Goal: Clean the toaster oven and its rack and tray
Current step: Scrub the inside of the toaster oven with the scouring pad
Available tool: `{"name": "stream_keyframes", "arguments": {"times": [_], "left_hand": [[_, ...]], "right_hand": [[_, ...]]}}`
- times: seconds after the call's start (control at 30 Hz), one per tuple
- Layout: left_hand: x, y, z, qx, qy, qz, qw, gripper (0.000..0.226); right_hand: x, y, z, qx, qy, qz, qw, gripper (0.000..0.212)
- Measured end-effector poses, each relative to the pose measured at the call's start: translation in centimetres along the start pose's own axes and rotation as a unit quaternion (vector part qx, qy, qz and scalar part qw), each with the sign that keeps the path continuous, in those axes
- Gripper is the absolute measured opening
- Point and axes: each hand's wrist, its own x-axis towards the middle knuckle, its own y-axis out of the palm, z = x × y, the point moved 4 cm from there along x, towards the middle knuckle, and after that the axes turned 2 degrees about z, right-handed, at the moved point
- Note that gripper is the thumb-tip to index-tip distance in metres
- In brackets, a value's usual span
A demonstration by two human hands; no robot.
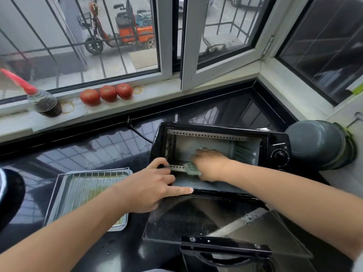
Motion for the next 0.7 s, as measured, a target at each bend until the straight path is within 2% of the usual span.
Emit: {"name": "stream_keyframes", "arguments": {"times": [0.1, 0.2, 0.27, 0.4, 0.53, 0.6, 0.7], "left_hand": [[0.1, -0.2, 0.0, 0.002, -0.001, -0.003, 1.000, 0.082], [0.3, -0.2, 0.1, 0.002, 0.003, 0.002, 1.000, 0.081], [0.3, -0.1, 0.3, 0.010, 0.011, 0.010, 1.000, 0.083], [0.3, -0.1, 0.3, 0.026, 0.015, 0.008, 1.000, 0.088], [0.3, 0.1, 0.3, 0.030, 0.008, 0.018, 0.999, 0.093], [0.3, 0.2, 0.4, 0.020, 0.005, 0.018, 1.000, 0.093], [0.4, 0.2, 0.7, 0.002, 0.002, 0.018, 1.000, 0.092]], "right_hand": [[-2.0, 0.8, -2.7, -0.055, 0.059, 0.076, 0.994, 0.041], [-1.6, -0.1, -1.9, -0.123, 0.044, 0.113, 0.985, 0.034], [-0.3, -1.0, 0.0, -0.145, 0.008, 0.088, 0.985, 0.028], [3.1, -3.0, 4.8, -0.075, -0.034, -0.019, 0.996, 0.027], [3.1, -2.9, 4.9, -0.048, -0.025, -0.055, 0.997, 0.030], [1.2, -1.8, 2.7, -0.051, 0.004, -0.042, 0.998, 0.032], [-2.2, 0.2, -1.9, -0.120, 0.076, 0.034, 0.989, 0.031]]}}
